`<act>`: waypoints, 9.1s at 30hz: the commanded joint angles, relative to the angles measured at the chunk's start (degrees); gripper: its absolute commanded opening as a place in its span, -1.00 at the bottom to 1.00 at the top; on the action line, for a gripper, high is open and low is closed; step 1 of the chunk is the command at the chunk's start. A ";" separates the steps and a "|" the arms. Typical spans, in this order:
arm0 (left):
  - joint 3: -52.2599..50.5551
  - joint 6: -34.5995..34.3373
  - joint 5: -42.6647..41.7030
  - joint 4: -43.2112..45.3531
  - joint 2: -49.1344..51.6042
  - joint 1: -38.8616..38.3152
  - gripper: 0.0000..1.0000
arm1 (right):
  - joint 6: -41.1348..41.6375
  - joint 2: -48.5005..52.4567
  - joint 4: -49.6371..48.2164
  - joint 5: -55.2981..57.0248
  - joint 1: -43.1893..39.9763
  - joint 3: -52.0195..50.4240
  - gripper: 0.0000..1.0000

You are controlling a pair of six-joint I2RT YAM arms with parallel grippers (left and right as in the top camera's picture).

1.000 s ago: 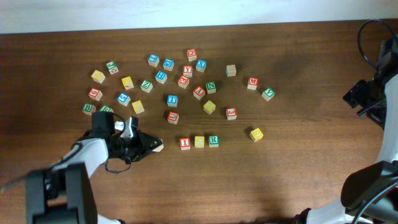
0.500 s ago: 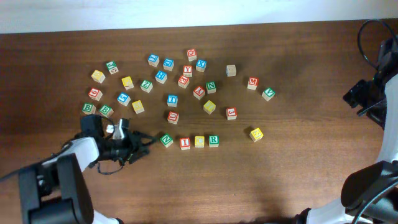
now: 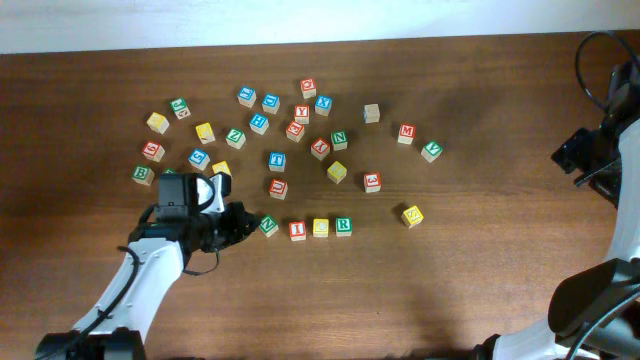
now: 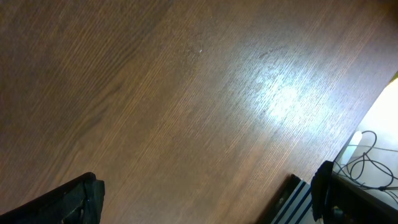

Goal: Spell out ICRA

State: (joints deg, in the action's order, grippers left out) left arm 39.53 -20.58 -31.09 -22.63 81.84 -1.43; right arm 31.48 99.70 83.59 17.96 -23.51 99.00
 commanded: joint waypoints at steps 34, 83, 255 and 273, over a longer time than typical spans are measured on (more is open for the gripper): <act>-0.02 -7.80 29.46 -3.39 7.82 -3.37 -1.00 | 0.31 -0.61 0.02 0.24 -0.15 0.55 0.97; 0.15 4.00 -0.61 5.27 4.72 6.29 -1.00 | 0.31 -0.61 0.02 0.24 -0.15 0.55 0.97; 13.84 1.75 39.19 -18.47 11.19 6.10 0.57 | 0.31 -0.61 0.02 0.24 -0.15 0.55 0.97; 13.84 14.27 36.02 -13.35 18.21 6.10 -0.26 | 0.31 -0.61 0.02 0.24 -0.15 0.55 0.97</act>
State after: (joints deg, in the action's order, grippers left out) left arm 53.84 -6.76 5.06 -36.07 98.91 4.58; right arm 31.48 99.68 83.59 17.96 -23.51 99.00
